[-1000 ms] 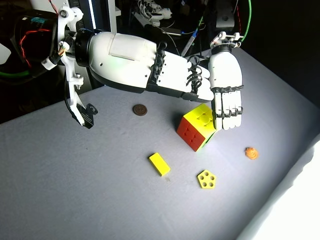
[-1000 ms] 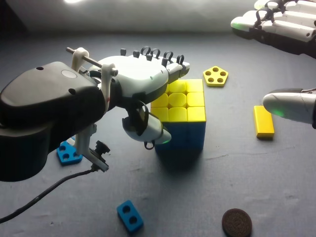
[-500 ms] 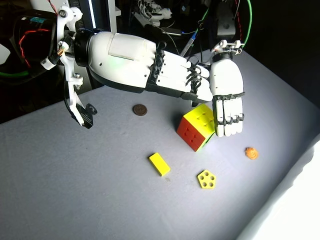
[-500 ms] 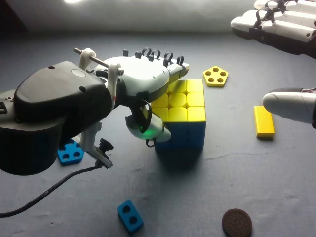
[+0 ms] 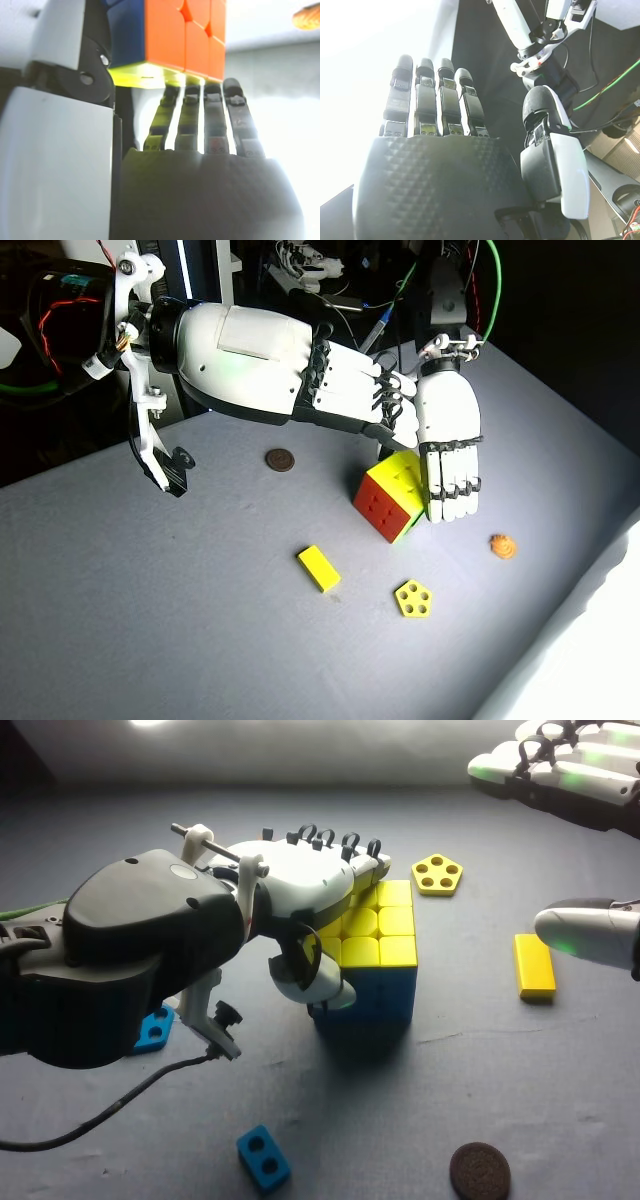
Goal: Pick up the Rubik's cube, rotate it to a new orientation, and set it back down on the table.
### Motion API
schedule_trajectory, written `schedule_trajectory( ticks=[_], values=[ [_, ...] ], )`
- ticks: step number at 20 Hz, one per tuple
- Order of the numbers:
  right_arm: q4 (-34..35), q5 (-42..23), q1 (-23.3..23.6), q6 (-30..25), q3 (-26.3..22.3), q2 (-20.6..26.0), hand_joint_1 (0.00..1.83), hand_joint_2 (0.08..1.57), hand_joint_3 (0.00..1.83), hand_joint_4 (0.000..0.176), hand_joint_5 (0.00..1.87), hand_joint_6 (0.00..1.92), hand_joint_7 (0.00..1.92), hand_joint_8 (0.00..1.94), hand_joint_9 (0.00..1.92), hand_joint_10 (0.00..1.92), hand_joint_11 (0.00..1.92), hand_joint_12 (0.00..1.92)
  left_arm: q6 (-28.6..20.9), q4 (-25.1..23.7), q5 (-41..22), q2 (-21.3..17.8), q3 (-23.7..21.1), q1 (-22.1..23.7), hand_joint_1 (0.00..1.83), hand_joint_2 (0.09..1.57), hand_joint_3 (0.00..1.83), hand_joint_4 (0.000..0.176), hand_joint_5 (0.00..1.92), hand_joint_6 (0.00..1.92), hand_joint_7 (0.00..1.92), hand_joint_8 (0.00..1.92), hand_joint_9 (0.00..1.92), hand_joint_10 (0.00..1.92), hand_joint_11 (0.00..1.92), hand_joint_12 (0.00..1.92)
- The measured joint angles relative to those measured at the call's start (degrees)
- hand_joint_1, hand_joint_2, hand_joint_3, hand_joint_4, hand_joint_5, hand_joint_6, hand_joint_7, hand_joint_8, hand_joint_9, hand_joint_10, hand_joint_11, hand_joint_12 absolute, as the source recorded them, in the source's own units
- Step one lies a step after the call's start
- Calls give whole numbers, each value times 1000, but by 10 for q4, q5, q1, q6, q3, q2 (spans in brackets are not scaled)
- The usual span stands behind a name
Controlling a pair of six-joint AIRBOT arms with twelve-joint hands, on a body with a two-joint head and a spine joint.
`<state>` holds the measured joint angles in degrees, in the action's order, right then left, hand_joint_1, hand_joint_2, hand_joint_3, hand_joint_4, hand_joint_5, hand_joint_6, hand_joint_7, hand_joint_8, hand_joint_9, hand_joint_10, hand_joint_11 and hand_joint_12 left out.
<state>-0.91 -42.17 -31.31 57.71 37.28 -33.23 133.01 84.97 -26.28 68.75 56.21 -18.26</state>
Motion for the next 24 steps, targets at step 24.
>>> schedule_trajectory(
  ticks=[24],
  values=[
    [6,-3,-17,0,-1,5,50,1312,0,0,93,5,168,5,143,7,0,309,17,13,3,10,36,-14,1012,959,0,0,0,0,0,0,0,0,0,0]
  ],
)
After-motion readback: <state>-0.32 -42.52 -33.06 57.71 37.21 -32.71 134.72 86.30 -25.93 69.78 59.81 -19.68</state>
